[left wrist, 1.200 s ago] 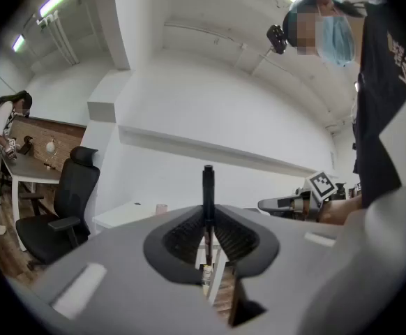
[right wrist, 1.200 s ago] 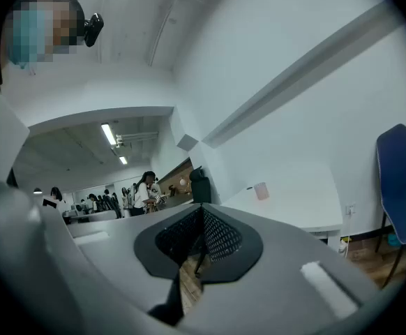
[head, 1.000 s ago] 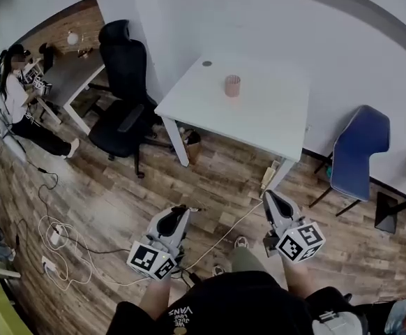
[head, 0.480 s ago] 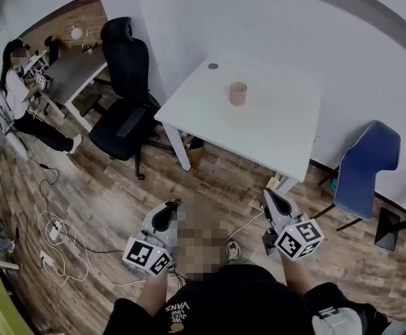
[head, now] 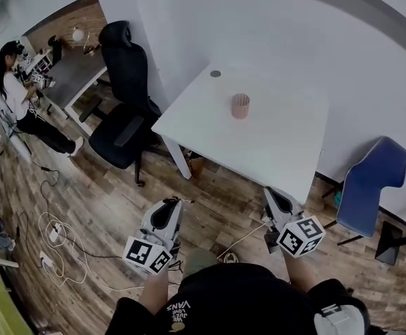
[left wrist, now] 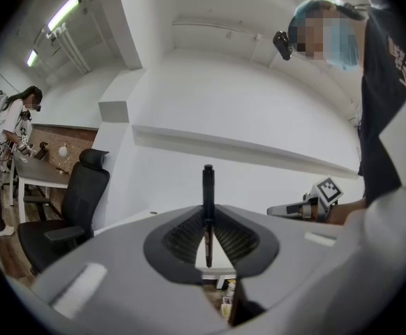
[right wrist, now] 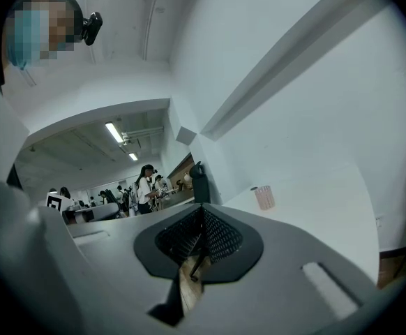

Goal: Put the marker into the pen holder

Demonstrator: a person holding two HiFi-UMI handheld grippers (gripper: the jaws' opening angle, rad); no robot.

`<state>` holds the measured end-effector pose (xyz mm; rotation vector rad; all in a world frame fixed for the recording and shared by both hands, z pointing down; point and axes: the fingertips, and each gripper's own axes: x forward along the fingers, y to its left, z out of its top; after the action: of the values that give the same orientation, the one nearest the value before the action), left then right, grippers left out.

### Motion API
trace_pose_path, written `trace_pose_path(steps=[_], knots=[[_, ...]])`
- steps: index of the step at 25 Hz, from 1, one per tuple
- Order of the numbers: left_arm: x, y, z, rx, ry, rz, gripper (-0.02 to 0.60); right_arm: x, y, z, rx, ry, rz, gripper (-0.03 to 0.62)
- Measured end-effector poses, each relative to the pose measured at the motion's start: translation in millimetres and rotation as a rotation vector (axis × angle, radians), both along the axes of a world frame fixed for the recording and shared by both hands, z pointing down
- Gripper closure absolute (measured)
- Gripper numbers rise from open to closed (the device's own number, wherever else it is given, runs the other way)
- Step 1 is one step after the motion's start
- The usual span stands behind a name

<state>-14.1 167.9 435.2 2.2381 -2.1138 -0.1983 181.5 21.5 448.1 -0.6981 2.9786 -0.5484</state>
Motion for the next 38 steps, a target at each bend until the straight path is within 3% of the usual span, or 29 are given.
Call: trace_pose_path(steps=[9, 24, 31, 38], knots=[[-47.0, -46.2, 9.5, -0.007, 0.015, 0.051, 0.486, -38.6, -27.7, 4.6, -0.027, 0.013, 0.057, 0.592], [-160.1, -149.3, 0.8, -0.016, 0.009, 0.346, 0.488, -132.0, -67.2, 5.6, -0.044, -0.025, 0.334, 0.592], [-190.0, -183.7, 9.0, -0.03, 0.003, 0.491, 0.488, -148.6, -71.0, 10.1, -0.064, -0.02, 0.487, 0.592], [-202.5, -216.6, 19.0, -0.036, 0.018, 0.541, 0.488, -153.7, -82.9, 12.3, -0.071, -0.014, 0.558, 0.592]])
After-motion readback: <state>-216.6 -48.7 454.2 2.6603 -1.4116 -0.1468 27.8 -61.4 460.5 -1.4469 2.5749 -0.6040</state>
